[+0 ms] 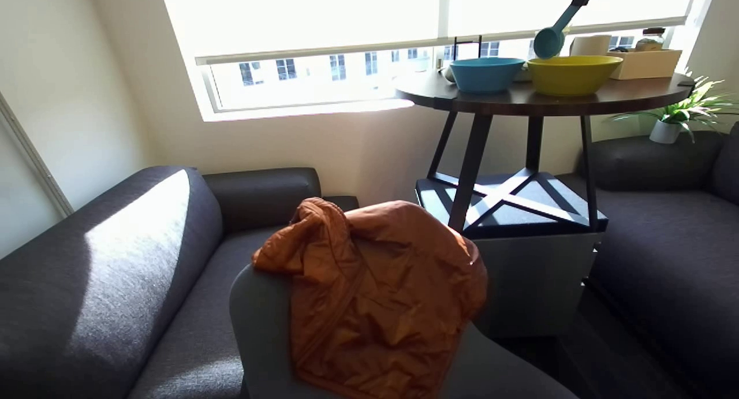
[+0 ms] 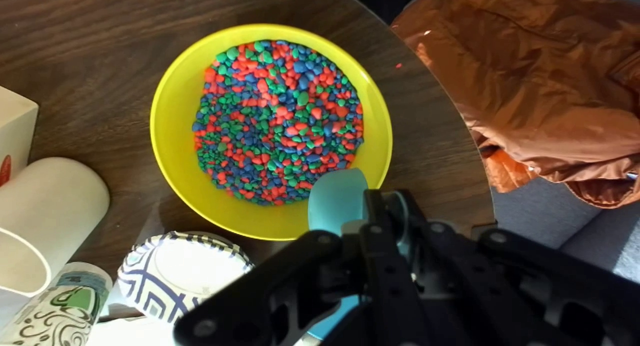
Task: Use the scoop to transfer contents from the yellow bowl to the blue bowl
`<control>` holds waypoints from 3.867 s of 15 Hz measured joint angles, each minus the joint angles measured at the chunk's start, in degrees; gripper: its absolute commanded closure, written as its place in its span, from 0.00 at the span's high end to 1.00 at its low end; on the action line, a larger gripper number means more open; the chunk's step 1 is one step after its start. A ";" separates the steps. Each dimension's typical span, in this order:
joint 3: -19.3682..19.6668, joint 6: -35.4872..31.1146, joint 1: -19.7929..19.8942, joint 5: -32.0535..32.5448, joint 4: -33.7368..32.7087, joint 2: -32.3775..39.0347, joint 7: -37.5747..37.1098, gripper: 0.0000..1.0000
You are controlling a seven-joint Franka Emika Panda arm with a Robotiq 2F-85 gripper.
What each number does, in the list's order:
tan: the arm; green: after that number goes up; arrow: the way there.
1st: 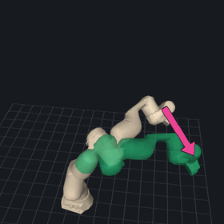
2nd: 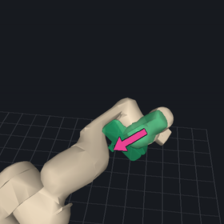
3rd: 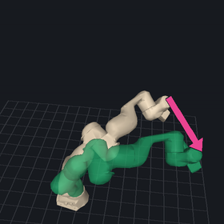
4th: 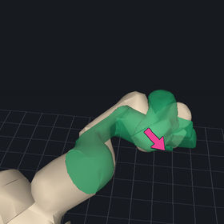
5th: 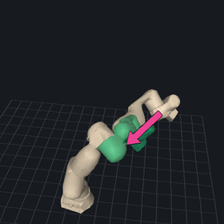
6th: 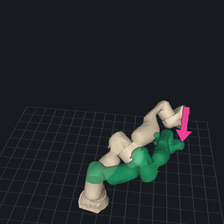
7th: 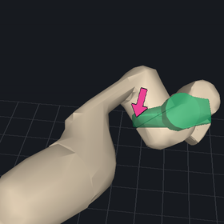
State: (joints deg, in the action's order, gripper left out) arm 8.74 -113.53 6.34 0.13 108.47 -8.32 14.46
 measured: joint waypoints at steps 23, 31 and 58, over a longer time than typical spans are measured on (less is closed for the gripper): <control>0.63 1.67 1.77 9.08 1.15 2.92 -5.55 0.02; 1.26 -1.37 2.65 9.98 0.69 2.58 -9.39 0.02; 5.19 4.15 6.11 -17.86 2.33 9.21 -4.90 0.02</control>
State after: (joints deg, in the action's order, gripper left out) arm 13.92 -109.38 12.45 -17.73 110.81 0.89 9.56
